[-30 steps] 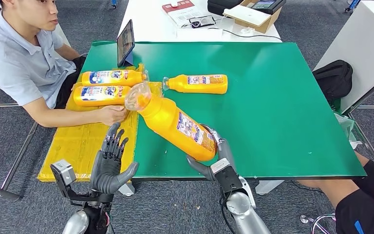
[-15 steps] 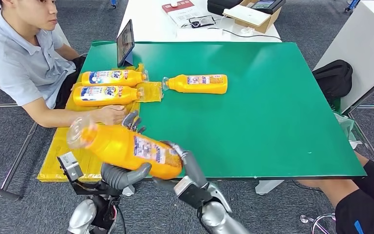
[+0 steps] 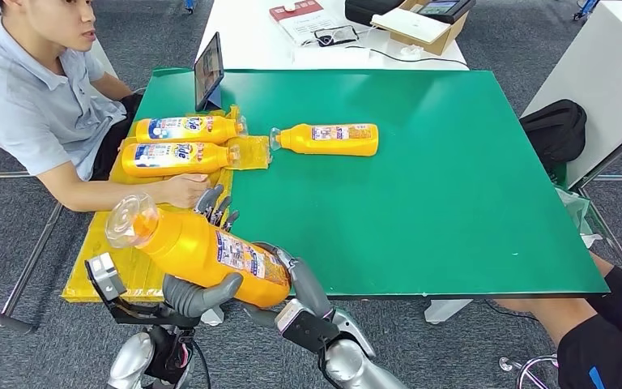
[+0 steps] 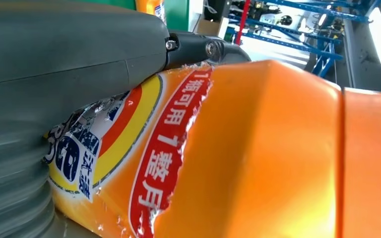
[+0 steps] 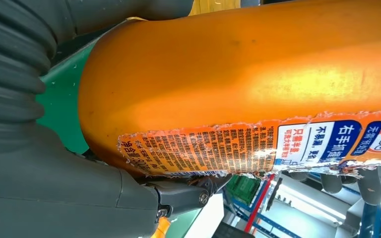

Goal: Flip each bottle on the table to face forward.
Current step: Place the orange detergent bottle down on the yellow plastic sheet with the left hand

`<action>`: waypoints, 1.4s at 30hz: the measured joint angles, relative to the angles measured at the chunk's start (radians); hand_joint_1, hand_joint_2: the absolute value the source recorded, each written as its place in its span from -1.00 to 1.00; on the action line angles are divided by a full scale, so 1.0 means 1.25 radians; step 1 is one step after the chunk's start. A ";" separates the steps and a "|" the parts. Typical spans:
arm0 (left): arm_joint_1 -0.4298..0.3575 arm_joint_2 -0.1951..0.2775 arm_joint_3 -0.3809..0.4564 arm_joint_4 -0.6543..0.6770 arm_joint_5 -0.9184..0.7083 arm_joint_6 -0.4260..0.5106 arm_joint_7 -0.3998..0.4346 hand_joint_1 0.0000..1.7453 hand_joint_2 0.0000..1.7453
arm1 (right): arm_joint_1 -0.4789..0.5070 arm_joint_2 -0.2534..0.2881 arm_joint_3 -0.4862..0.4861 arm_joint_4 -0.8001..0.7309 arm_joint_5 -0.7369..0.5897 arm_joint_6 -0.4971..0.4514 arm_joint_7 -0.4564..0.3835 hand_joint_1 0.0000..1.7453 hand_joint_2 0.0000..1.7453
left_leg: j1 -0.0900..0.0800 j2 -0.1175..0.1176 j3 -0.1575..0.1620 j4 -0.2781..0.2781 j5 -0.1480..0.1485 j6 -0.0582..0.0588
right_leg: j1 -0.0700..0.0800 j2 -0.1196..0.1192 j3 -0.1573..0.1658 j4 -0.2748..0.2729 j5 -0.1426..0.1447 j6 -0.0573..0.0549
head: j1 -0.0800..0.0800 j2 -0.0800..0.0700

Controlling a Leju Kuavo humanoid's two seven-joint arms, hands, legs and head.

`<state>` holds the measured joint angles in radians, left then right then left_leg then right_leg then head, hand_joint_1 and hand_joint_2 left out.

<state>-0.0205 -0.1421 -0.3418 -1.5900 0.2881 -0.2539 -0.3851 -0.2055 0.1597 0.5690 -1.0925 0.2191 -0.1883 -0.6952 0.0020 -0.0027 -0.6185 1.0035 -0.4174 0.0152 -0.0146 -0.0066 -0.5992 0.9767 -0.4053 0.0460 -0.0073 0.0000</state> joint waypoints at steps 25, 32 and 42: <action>-0.051 0.007 0.095 0.044 0.070 0.090 0.065 1.00 1.00 | 0.031 0.002 -0.021 -0.006 -0.003 -0.079 -0.004 -1.00 -1.00 | 0.000 0.000 0.000 0.000 0.000 0.000 | 0.000 0.000 0.000 0.000 0.000 0.000 | 0.000 0.000; -0.102 0.072 0.166 0.073 -0.362 0.283 0.031 1.00 1.00 | 0.053 -0.027 -0.051 -0.061 -0.003 -0.167 -0.004 -1.00 -1.00 | 0.000 0.000 0.000 0.000 0.000 0.000 | 0.000 0.000 0.000 0.000 0.000 0.000 | 0.000 0.000; -0.160 0.174 0.180 0.136 -0.880 0.347 0.130 1.00 1.00 | 0.085 -0.049 -0.131 -0.137 -0.015 -0.213 -0.004 -1.00 -1.00 | 0.000 0.000 0.000 0.000 0.000 0.000 | 0.000 0.000 -0.001 0.000 0.000 0.000 | 0.000 0.000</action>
<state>-0.2207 0.0757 -0.1174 -1.4202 -0.8121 0.1797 -0.2224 -0.0997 0.0986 0.4056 -1.2640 0.2002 -0.4543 -0.7000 0.0021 -0.0029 -0.6187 1.0036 -0.4171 0.0151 -0.0146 -0.0066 -0.6000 0.9769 -0.4052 0.0459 -0.0071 0.0000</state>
